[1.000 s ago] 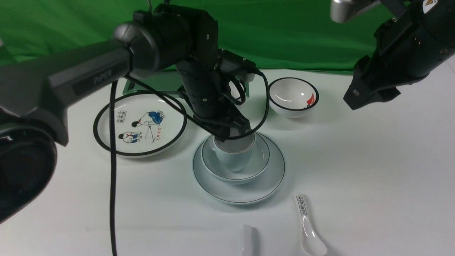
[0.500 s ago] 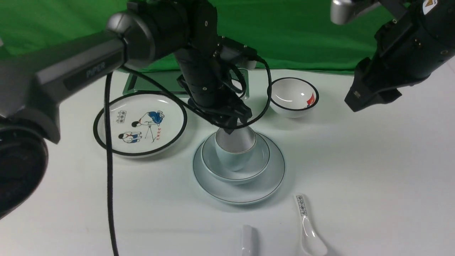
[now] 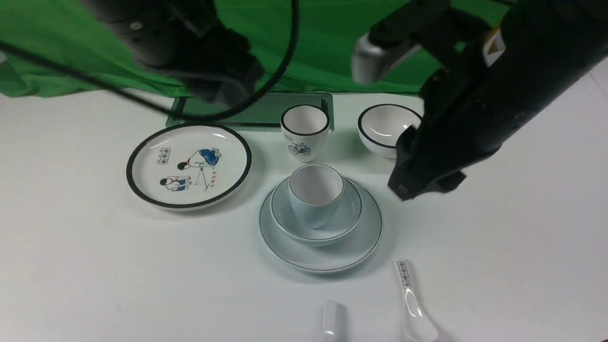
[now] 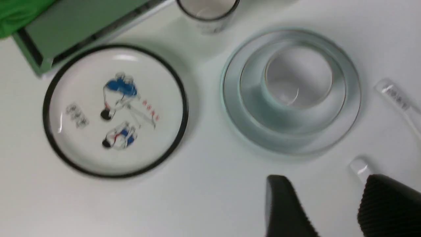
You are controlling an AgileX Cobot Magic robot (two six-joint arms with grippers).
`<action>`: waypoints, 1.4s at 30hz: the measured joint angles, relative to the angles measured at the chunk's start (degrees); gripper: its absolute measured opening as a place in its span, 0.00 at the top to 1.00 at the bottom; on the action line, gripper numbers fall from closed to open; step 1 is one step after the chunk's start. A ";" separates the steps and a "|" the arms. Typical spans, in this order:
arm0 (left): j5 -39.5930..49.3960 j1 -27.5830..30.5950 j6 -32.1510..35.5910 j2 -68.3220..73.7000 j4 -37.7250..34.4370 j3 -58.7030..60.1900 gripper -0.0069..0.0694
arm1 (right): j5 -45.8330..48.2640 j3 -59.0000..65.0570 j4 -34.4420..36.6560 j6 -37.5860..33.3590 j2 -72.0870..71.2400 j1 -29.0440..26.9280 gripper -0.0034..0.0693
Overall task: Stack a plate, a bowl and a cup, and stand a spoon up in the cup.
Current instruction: Use the right arm to grab a blue soup spoon
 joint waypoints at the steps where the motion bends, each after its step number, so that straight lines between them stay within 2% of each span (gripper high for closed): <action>1: -0.16 0.00 -0.64 -3.96 1.15 3.95 0.64 | -0.08 1.15 0.07 0.00 0.00 1.76 0.49; 5: -4.42 0.00 -2.13 -15.70 3.51 20.14 0.85 | -5.40 7.48 0.07 0.69 0.00 7.42 0.49; 6: -4.99 0.00 -2.14 -16.82 3.57 20.91 0.86 | -5.92 7.85 0.13 0.87 0.00 7.65 0.49; 7: -7.07 0.00 -2.32 -21.01 3.58 26.41 0.91 | -10.08 10.91 0.12 3.34 0.05 9.24 0.49; 9: -8.42 0.00 -2.32 -24.52 3.19 30.98 0.94 | -15.34 13.53 0.13 6.82 0.13 10.13 0.49; 12: -9.27 0.00 -2.44 -29.16 2.60 36.98 0.96 | -23.50 18.20 0.18 13.17 1.44 10.74 0.49; 18: -9.84 0.00 -2.49 -33.23 1.15 42.10 0.96 | -27.12 19.85 -0.05 20.83 9.55 10.74 0.46; 20: -10.03 0.00 -2.58 -33.40 1.15 42.29 0.96 | -28.30 19.85 -0.11 21.94 11.79 10.74 0.42; 25: -10.23 0.00 -2.60 -34.28 0.12 42.68 0.96 | -29.42 19.85 -0.21 24.88 18.35 10.74 0.16; 28: -10.58 0.00 -2.60 -34.94 -0.06 43.45 0.96 | -29.54 19.85 -0.28 25.67 20.12 10.80 0.13; 34: -12.15 0.00 -2.62 -36.25 -0.19 44.27 0.96 | -31.96 19.85 -0.61 27.60 20.45 10.92 0.28; 37: -12.23 0.00 -2.62 -36.57 -0.19 44.27 0.96 | -33.00 19.85 -0.61 28.12 20.91 10.92 0.42; 40: -12.38 0.00 -2.62 -36.57 -0.19 44.27 0.96 | -33.07 19.79 -0.76 28.24 21.22 10.92 0.61; 41: -12.38 0.00 -2.62 -36.57 -0.19 44.27 0.96 | -33.02 19.79 -0.76 28.24 21.27 10.92 0.61; 42: -12.42 0.00 -2.62 -36.57 -0.19 44.27 0.96 | -32.76 19.79 -0.81 28.07 21.27 10.92 0.69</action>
